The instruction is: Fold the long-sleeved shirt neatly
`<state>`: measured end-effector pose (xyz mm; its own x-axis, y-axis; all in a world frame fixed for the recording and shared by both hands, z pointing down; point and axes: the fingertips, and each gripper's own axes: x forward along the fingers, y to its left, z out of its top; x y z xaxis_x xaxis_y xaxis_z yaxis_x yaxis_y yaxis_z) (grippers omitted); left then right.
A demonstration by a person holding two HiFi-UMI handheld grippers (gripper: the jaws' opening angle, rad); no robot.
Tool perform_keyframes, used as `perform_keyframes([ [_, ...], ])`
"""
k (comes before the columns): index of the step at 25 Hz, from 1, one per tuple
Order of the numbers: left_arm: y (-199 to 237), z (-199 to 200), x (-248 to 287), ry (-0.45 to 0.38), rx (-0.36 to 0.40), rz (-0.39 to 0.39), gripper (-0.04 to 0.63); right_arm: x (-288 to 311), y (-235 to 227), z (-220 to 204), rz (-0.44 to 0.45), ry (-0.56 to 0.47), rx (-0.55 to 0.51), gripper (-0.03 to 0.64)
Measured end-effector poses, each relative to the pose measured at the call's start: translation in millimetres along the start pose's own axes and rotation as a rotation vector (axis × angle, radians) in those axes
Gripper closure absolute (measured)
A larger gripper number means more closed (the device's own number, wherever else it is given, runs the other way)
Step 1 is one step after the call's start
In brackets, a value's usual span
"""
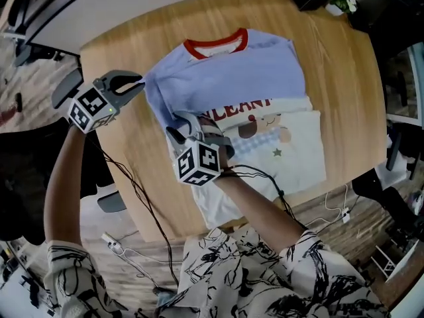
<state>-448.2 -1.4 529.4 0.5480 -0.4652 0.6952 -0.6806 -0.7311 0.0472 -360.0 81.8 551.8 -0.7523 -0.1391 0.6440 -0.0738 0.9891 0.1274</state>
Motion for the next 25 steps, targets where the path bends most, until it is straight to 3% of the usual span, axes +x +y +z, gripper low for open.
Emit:
perform_keyframes([
  [2, -2, 11, -16, -0.067, -0.038, 0.076, 0.507, -16, -2, 13, 0.017, -0.056, 0.066, 0.409],
  [6, -34, 74, -82, -0.311, -0.057, 0.377, 0.458, -81, -13, 27, 0.05, -0.187, 0.213, 0.318],
  [10, -125, 96, -133, -0.44, -0.236, 0.55, 0.376, -176, -40, 11, -0.014, -0.297, 0.246, 0.277],
  [13, -206, 92, -134, -0.441, -0.326, 0.636, 0.327, -249, -66, -5, -0.111, -0.402, 0.225, 0.255],
  [15, -260, 85, -126, -0.434, -0.415, 0.664, 0.316, -297, -78, -26, -0.158, -0.419, 0.224, 0.255],
  [18, -324, 68, -119, -0.487, -0.645, 0.725, 0.314, -354, -86, -70, -0.169, -0.38, 0.231, 0.256],
  [20, -359, 52, -111, -0.472, -0.751, 0.784, 0.314, -383, -92, -106, -0.172, -0.355, 0.282, 0.256],
  [25, -427, 12, -77, -0.347, -0.848, 0.846, 0.314, -422, -95, -211, -0.222, -0.188, 0.284, 0.256],
])
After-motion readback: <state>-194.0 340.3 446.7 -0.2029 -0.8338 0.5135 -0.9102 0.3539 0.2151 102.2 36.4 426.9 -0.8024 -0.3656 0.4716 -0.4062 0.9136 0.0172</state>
